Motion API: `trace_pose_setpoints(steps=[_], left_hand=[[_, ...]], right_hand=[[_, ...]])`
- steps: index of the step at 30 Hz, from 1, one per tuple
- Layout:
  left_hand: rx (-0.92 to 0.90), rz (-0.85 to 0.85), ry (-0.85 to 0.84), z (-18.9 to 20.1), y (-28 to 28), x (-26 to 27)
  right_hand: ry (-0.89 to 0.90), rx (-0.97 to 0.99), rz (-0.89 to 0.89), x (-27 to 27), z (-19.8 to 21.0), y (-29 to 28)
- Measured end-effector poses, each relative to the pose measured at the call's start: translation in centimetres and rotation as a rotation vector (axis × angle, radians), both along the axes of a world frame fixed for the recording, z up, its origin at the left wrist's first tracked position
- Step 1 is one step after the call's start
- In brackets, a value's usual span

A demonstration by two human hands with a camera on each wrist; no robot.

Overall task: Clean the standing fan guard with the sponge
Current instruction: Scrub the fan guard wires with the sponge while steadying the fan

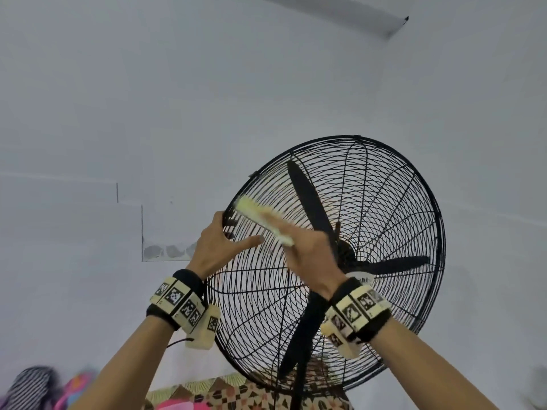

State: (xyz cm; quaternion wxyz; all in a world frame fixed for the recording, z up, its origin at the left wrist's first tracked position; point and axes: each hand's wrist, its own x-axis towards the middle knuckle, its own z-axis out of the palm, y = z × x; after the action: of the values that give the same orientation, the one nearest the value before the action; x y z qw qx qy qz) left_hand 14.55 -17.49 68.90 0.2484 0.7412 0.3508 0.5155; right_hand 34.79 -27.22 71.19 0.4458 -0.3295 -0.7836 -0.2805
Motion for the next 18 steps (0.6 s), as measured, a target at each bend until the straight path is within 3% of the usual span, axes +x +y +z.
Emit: trace_pose_setpoints(steps=[2, 5, 7, 9, 13, 15, 18], left_hand=[[0.02, -0.01, -0.001, 0.0, 0.3, -0.1], [0.068, -0.005, 0.033, 0.1, 0.4, -0.3], [0.06, -0.01, 0.04, 0.2, 0.5, -0.3], [0.053, -0.015, 0.033, 0.2, 0.5, -0.3], [0.088, 0.006, 0.058, -0.1, 0.8, -0.4], [0.088, 0.014, 0.074, -0.1, 0.5, -0.5], [0.075, 0.015, 0.086, -0.1, 0.2, -0.6]], right_hand=[[-0.042, -0.066, 0.035, -0.2, -1.3, -0.4], [0.489, 0.076, -0.05, 1.5, 0.0, -0.1], [0.672, 0.176, -0.122, 2.9, 0.5, 0.1], [0.52, 0.207, -0.126, 2.7, -0.6, 0.2], [0.114, 0.007, 0.003, 1.1, -4.7, -0.5], [0.188, 0.035, 0.028, 1.8, -4.7, -0.8], [0.546, 0.158, -0.073, 3.9, -2.9, -0.5]])
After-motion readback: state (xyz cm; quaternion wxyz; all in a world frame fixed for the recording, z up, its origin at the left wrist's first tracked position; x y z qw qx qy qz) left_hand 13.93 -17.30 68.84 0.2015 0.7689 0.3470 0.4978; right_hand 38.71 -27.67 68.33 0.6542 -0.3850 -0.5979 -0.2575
